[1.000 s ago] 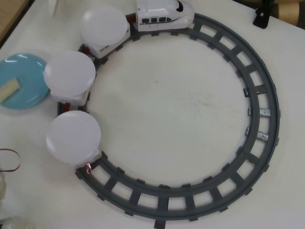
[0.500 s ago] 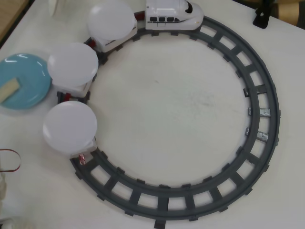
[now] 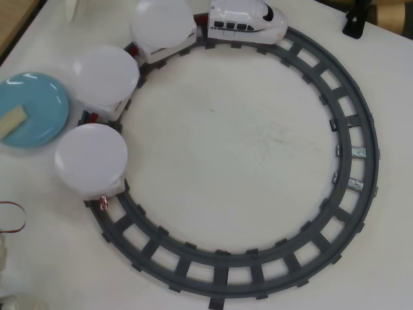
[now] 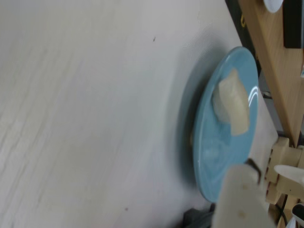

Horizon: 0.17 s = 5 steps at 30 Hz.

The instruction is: Pick up the sushi from the Shinkansen and put it on the blue dish

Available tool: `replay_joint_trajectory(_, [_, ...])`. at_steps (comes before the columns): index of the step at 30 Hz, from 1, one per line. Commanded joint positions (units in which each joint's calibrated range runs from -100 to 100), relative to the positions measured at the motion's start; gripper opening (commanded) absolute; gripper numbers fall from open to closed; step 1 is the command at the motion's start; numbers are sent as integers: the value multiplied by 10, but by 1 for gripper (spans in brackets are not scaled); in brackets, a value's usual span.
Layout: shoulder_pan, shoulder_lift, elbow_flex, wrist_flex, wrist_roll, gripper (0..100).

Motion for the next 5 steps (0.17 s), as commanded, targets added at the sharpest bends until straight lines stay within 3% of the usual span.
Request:
replay_joint_trajectory(1, [-11,-4,0,-1,-4,19])
replay_joint_trajectory(5, [-21,-4,1,-1,-2,19])
